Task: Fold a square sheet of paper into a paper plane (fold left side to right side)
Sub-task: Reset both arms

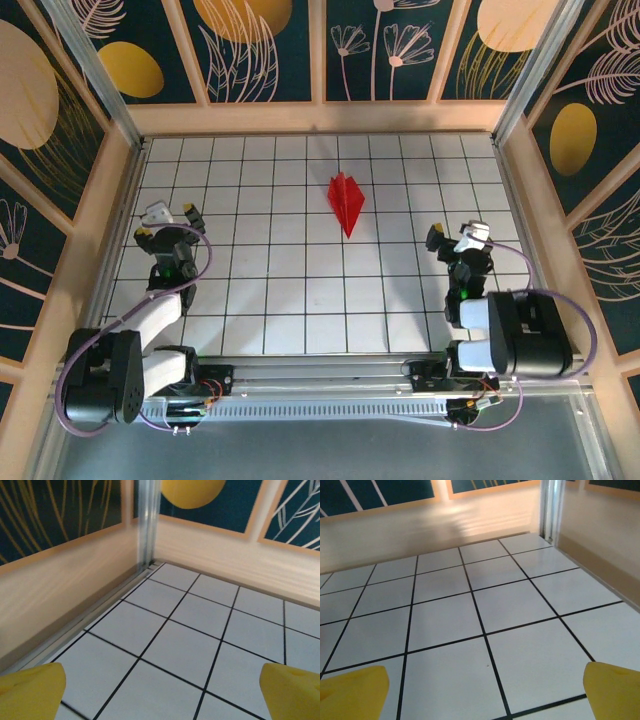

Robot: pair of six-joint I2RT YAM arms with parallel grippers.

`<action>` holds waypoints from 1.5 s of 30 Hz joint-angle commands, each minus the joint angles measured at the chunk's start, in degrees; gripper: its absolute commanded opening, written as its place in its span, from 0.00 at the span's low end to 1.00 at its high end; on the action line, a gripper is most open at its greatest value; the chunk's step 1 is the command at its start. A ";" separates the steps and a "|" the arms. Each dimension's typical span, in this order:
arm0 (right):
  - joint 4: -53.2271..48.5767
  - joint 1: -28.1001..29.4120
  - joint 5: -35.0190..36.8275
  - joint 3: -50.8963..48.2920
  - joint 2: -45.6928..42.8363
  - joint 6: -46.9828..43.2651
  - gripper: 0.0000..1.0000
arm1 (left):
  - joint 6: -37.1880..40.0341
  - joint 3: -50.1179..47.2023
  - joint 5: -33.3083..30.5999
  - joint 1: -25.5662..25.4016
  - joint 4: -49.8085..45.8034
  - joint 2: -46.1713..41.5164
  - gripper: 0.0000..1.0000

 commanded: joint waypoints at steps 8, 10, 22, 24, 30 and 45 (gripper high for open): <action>18.32 -1.10 -6.80 1.94 11.50 -0.17 0.99 | 6.64 -5.69 6.46 0.34 23.23 9.70 0.99; 8.98 -1.20 -5.95 6.20 10.72 0.42 0.99 | 7.14 -6.59 7.85 0.34 26.77 12.05 0.99; 9.67 -0.55 -5.60 5.92 10.85 -0.15 0.99 | 7.33 -5.91 10.00 0.78 31.26 19.28 0.99; 9.76 -0.51 -5.60 5.96 10.88 -0.18 0.99 | 7.38 -6.05 9.93 0.78 31.57 19.31 0.99; 9.73 -0.37 -5.60 5.82 10.86 -0.26 0.99 | 7.44 -6.09 9.96 0.78 31.64 19.42 0.99; 8.99 -0.02 -5.87 6.34 10.89 -1.05 0.99 | 7.44 -6.09 9.91 0.78 31.67 19.35 0.99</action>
